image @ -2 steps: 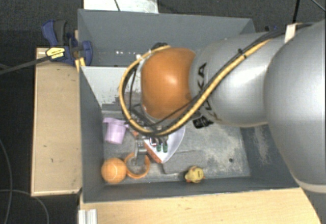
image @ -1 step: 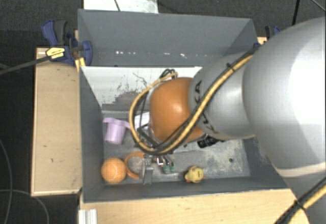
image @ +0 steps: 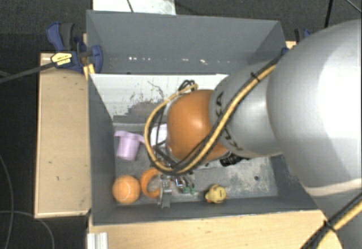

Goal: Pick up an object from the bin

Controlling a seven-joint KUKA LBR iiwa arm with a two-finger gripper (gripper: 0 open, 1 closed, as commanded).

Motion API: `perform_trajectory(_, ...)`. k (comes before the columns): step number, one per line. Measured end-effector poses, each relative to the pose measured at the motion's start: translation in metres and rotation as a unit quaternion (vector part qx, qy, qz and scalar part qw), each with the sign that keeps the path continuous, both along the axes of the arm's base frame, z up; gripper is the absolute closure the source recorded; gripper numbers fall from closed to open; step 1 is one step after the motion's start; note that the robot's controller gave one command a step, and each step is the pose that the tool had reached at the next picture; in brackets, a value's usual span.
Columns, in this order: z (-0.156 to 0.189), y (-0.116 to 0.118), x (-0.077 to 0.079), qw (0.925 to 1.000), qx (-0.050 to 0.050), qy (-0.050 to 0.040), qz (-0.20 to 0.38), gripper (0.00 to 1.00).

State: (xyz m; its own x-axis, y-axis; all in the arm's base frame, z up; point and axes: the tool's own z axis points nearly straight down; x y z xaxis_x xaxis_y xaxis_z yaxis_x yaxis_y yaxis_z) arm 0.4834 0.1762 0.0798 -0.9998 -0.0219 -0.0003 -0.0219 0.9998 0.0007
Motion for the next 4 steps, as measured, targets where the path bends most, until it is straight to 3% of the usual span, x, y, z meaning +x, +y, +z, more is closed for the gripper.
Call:
perform_trajectory(1,0.017,-0.005,0.017,0.9927,0.0,-0.001,0.121,0.0)
perform_trajectory(2,0.005,-0.002,0.005,0.9999,0.0,-0.0006,0.012,0.0)
perform_trajectory(3,-0.009,-0.011,0.016,0.9955,0.001,-0.0026,0.094,1.0)
perform_trajectory(4,-0.009,-0.011,0.016,0.9956,0.001,-0.0026,0.094,1.0)
